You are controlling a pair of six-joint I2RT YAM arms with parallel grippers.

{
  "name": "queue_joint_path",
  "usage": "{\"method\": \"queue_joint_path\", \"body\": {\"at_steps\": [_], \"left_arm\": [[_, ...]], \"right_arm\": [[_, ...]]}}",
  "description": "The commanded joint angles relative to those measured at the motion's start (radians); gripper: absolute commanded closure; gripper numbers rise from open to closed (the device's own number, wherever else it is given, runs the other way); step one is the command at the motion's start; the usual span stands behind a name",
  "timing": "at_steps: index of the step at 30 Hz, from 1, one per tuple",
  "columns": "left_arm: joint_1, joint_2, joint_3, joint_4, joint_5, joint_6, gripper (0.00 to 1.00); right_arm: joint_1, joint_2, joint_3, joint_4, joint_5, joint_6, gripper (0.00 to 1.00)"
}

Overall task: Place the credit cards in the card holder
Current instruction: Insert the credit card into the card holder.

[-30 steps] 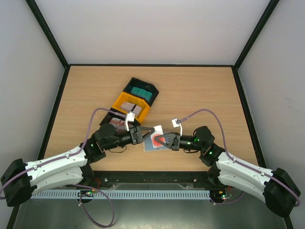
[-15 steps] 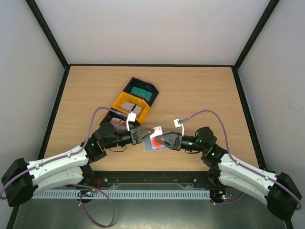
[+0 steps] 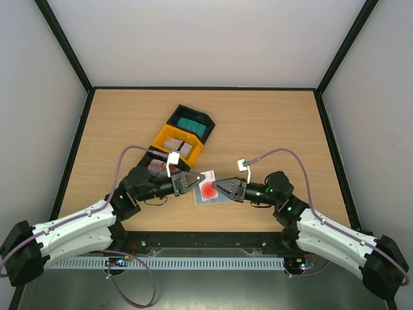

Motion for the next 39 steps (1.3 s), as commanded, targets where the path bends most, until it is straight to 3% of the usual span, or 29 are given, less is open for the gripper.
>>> {"method": "queue_joint_path", "body": {"at_steps": [1, 2, 4, 8, 10, 13, 16, 26, 39], "left_arm": [[0.004, 0.012, -0.006, 0.047, 0.03, 0.005, 0.97], [0.004, 0.015, -0.008, 0.044, 0.028, 0.004, 0.98], [0.005, 0.019, -0.004, 0.019, 0.013, 0.004, 0.95], [0.006, 0.02, 0.012, -0.131, -0.091, 0.024, 0.7], [0.008, 0.036, 0.038, -0.263, -0.182, 0.038, 0.5], [0.008, 0.077, 0.075, -0.46, -0.312, 0.056, 0.4], [0.006, 0.13, 0.065, -0.494, -0.336, 0.061, 0.41], [0.004, 0.385, 0.044, -0.411, -0.308, 0.056, 0.63], [-0.005, 0.519, 0.066, -0.413, -0.323, 0.054, 0.75]], "right_arm": [[0.004, 0.024, 0.049, -0.007, -0.005, -0.038, 0.89], [0.003, 0.021, 0.052, -0.013, -0.003, -0.044, 0.96], [0.003, 0.005, 0.051, -0.025, 0.02, -0.05, 0.98], [0.003, -0.022, 0.033, -0.096, 0.104, -0.066, 0.98], [0.003, -0.018, 0.02, -0.152, 0.172, -0.067, 0.98], [0.0, 0.02, -0.001, -0.244, 0.299, -0.083, 0.98], [-0.017, 0.088, -0.037, -0.225, 0.308, -0.091, 0.98], [-0.045, 0.386, -0.087, -0.019, 0.238, -0.118, 0.98], [-0.099, 0.454, -0.09, 0.019, 0.274, -0.155, 0.98]]}}
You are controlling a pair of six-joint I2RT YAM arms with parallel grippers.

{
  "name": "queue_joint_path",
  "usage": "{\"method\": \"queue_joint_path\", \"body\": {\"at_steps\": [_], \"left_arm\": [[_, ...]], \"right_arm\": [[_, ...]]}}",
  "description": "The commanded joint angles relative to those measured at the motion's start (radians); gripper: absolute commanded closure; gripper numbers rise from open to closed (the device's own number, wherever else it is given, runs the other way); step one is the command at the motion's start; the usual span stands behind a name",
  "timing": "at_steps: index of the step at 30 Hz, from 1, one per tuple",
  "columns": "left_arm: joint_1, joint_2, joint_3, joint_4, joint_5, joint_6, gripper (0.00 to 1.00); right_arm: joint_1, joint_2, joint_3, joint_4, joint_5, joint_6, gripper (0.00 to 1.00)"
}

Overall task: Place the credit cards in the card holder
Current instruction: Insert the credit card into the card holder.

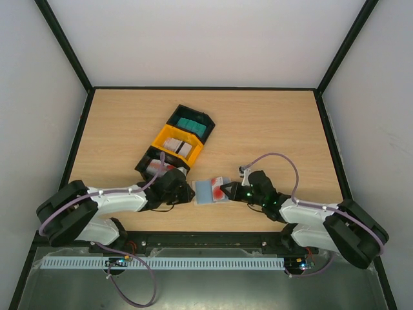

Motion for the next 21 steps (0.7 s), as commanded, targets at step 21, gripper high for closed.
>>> {"method": "queue_joint_path", "body": {"at_steps": [21], "left_arm": [[-0.015, 0.092, 0.016, -0.012, 0.015, -0.028, 0.96]], "right_arm": [[-0.033, 0.291, 0.015, 0.215, -0.077, 0.044, 0.98]]}}
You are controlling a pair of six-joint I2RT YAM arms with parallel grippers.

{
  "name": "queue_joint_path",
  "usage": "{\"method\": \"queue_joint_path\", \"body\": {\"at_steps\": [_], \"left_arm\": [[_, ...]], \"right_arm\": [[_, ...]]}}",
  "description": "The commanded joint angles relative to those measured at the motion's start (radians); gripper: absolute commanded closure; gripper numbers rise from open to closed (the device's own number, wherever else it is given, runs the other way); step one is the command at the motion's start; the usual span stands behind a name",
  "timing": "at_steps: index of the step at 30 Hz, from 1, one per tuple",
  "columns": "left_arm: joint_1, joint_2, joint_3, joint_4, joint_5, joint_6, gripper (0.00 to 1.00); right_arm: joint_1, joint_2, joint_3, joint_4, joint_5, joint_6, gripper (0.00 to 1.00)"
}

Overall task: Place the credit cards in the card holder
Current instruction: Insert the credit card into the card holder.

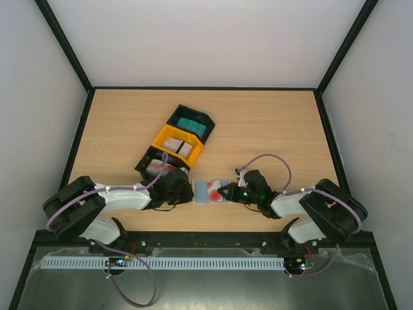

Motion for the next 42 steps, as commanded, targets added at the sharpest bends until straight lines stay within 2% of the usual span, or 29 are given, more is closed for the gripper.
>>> {"method": "queue_joint_path", "body": {"at_steps": [1, 19, 35, 40, 42], "left_arm": [[-0.016, 0.025, -0.001, -0.03, 0.007, -0.002, 0.96], [-0.026, 0.039, -0.002, -0.012, 0.014, 0.001, 0.98], [-0.027, 0.056, 0.003, -0.003, 0.021, 0.009, 0.98], [-0.028, 0.051, 0.007, -0.009, 0.022, 0.014, 0.97], [-0.028, 0.041, 0.017, -0.024, 0.023, 0.022, 0.96]], "right_arm": [[-0.003, 0.05, 0.01, 0.057, -0.011, 0.028, 0.98], [0.01, 0.152, 0.032, 0.17, 0.006, 0.086, 0.98], [0.083, 0.268, 0.099, 0.162, -0.045, 0.083, 0.98], [0.083, 0.24, 0.111, 0.096, -0.019, 0.077, 0.98], [0.083, 0.177, 0.123, 0.016, 0.018, 0.066, 0.93]]}}
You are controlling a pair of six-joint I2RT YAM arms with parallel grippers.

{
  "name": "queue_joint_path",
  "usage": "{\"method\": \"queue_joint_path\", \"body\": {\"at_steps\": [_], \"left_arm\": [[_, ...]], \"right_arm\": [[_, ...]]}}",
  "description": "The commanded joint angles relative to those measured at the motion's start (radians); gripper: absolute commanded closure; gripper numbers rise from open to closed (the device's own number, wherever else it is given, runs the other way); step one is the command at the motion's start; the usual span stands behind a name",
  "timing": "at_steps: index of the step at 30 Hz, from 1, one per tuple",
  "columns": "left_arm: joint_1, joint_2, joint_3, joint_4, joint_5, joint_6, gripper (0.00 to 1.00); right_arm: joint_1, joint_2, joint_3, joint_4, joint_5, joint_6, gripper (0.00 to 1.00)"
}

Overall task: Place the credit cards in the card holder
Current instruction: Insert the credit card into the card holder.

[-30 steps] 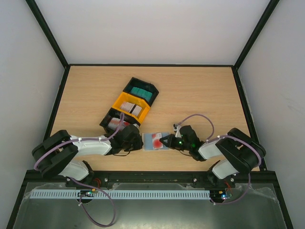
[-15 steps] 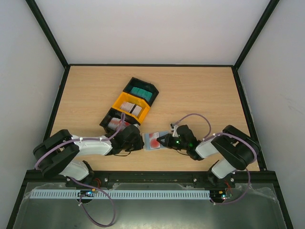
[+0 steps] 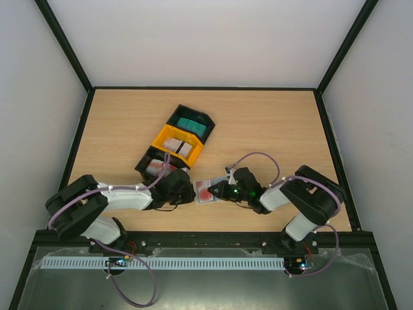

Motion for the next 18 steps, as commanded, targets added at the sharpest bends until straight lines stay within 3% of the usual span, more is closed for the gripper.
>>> {"method": "queue_joint_path", "body": {"at_steps": [1, 6, 15, 18], "left_arm": [[-0.012, 0.011, 0.027, -0.075, 0.022, 0.026, 0.95], [-0.012, -0.076, 0.104, -0.214, -0.018, 0.065, 0.83], [0.026, -0.191, 0.4, -0.536, -0.066, 0.279, 0.45], [0.071, -0.137, 0.531, -0.624, -0.114, 0.356, 0.43]], "right_arm": [[0.017, -0.1, 0.034, -0.216, 0.071, -0.032, 0.89], [0.017, -0.318, 0.098, -0.571, 0.248, -0.064, 0.6], [0.015, -0.594, 0.26, -0.961, 0.405, -0.104, 0.47], [0.015, -0.614, 0.292, -1.006, 0.417, -0.107, 0.45]]}}
